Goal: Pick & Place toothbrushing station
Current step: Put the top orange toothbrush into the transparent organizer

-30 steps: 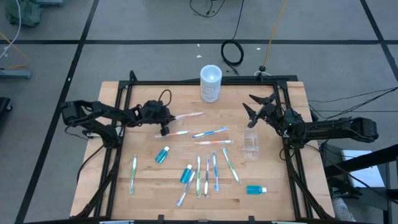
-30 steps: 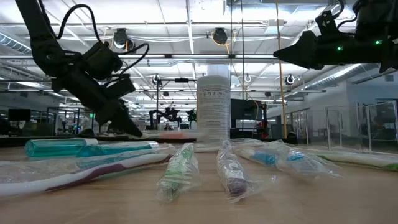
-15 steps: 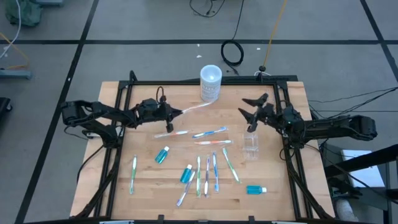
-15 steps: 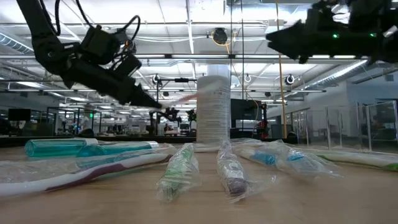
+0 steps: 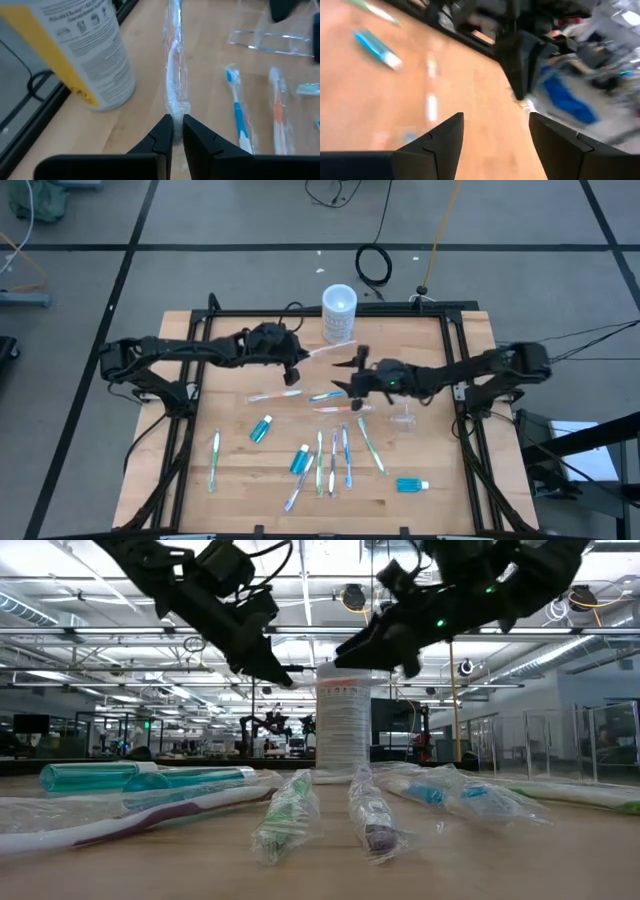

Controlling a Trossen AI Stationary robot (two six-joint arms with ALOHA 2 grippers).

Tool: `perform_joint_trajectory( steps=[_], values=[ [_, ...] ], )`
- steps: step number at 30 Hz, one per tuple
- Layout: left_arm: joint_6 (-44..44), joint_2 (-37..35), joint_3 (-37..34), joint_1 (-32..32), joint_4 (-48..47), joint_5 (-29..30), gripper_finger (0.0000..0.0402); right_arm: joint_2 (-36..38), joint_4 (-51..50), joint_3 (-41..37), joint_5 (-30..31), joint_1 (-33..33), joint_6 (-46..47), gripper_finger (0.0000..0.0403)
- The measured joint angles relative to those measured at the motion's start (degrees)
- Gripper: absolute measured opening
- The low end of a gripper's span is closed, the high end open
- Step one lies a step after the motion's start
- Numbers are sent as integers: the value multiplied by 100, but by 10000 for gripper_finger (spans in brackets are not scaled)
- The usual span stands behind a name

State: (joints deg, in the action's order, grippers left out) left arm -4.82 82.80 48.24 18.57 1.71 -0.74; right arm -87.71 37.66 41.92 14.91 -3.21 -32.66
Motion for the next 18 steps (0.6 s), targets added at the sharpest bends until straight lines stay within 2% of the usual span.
perform_joint_trajectory(
  steps=[4,7,10,15,18],
  values=[
    [90,-3,202,-94,-72,-254,37,-572,585,197,594,-29,-626,217],
    [87,5,198,-188,-116,-604,37,-898,896,310,599,-56,-1306,217],
    [353,5,198,-283,162,-681,37,-1142,1156,372,615,-43,-1840,217],
    [944,5,198,-363,274,-681,37,-1390,1570,377,752,-43,-2199,214],
    [1157,3,198,-366,252,-683,37,-1447,1552,376,916,-43,-2331,197]
  ],
)
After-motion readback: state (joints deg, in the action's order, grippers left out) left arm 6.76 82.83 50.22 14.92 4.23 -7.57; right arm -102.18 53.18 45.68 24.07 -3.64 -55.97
